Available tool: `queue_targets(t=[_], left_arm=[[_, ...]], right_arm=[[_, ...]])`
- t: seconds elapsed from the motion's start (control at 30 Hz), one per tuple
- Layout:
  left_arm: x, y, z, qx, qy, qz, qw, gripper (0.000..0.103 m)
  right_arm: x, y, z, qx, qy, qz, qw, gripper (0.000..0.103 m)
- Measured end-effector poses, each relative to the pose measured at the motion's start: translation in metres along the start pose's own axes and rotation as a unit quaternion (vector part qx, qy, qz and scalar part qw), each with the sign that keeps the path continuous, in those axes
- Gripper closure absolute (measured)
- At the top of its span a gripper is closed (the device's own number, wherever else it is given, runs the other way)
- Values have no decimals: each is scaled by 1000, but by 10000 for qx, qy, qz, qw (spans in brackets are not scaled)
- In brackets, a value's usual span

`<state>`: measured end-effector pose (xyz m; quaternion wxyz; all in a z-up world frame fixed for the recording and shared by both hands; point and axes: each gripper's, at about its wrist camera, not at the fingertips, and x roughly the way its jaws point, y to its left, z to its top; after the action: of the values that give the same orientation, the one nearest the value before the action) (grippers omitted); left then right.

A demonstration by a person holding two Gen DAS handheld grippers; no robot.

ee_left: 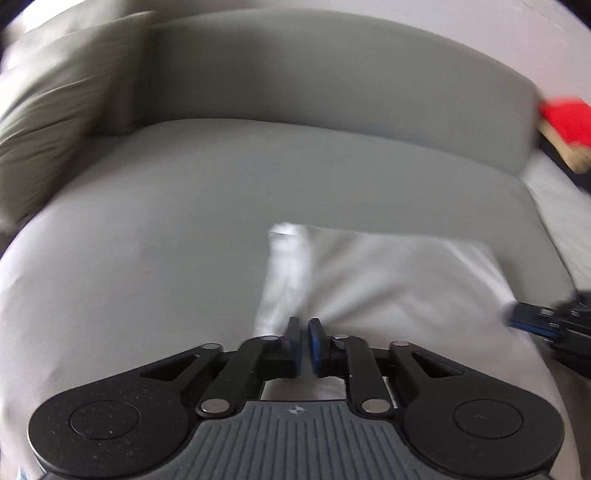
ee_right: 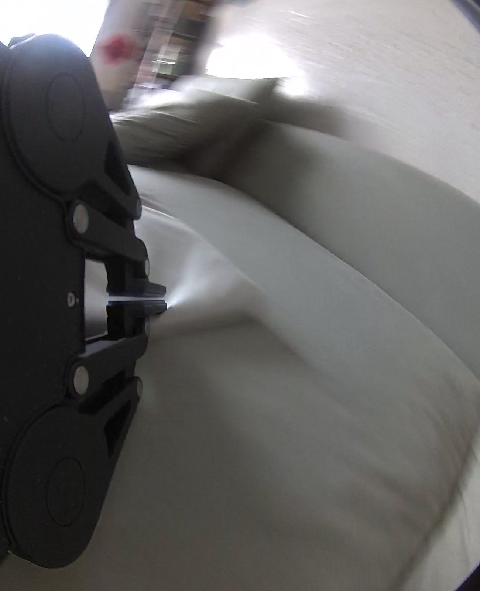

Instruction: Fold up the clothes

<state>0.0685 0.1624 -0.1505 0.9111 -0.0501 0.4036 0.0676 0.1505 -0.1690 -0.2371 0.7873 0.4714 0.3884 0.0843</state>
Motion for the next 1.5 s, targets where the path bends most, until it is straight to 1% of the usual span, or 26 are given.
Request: queue_targets(t=[0.07,0.1,0.13,0.17,0.23,0.27,0.33,0.4,0.47,0.53,0.6,0.63,0.67,0.7,0.73,0.8,0.9,0.93,1.0,1.03,1.07,1.1,1.13,1.17,1.33,1.5], left_arm=[[-8,17,1,-261,-206,425,9985,92],[-12,24,2,-402,-313,336,9981,93],[-15,31,4,-527,-413,196,9976,94],[-17,31,7,-569,-474,-198,9971,94],[-20,30,12,-617,-583,-978,9916,94],[-19,20,16,-449,-571,-1312,9887,93],[-14,-9,21,108,-504,-1692,9842,90],[-2,-34,28,551,-373,-1833,9808,85],[15,-54,34,852,-221,-1863,9785,85],[35,-58,38,890,0,-1857,9786,85],[57,-54,41,831,122,-1620,9832,80],[63,-48,41,659,109,-1413,9877,81],[68,-41,41,484,92,-1212,9914,82],[70,-31,45,296,54,-1049,9940,89],[72,-24,47,154,7,-869,9961,91],[72,-15,48,103,-192,-156,9996,91],[67,-5,48,166,-362,824,9958,87],[62,0,46,142,-414,1023,9938,87],[48,13,44,-54,-470,1014,9937,87],[40,15,42,-127,-444,839,9954,87],[31,18,39,-200,-418,663,9967,84],[22,20,36,-259,-390,488,9977,75],[14,17,32,-242,-358,320,9986,72],[5,15,27,-221,-323,167,9991,69],[-42,2,-6,224,-129,-185,9995,65],[-82,-19,-49,717,47,-209,9972,61]], right_arm=[[-7,-8,9,203,-311,-228,9990,101],[-12,-8,12,172,-416,-282,9986,99],[-16,-8,14,154,-488,-320,9982,95],[-19,-7,15,168,-547,-265,9980,91],[-22,-3,17,163,-607,-64,9980,90],[-21,3,16,120,-579,63,9982,90],[-13,17,13,-21,-431,354,9984,90],[3,31,8,-269,-108,547,9981,90],[23,42,2,-494,184,581,9969,90],[44,47,-2,-645,420,510,9957,90],[68,42,-1,-561,734,439,9948,92],[73,38,1,-526,664,375,9957,102],[78,35,3,-489,592,311,9966,103],[78,31,7,-408,365,246,9982,103],[77,27,10,-328,136,179,9992,103],[71,19,17,-220,-517,-97,9984,103],[60,13,25,53,-1107,-548,9923,103],[54,14,25,2,-1187,-666,9907,103],[40,14,24,-82,-1229,-794,9892,100],[32,13,23,-116,-1193,-807,9895,98],[22,13,21,-133,-1139,-808,9901,96],[12,14,17,-173,-1092,-802,9906,93],[3,17,12,-260,-1020,-791,9913,87],[-7,18,9,-384,-925,-792,9918,86],[-51,38,-23,-1206,-318,-730,9895,86],[-84,62,-61,-2147,150,-551,9750,86]])
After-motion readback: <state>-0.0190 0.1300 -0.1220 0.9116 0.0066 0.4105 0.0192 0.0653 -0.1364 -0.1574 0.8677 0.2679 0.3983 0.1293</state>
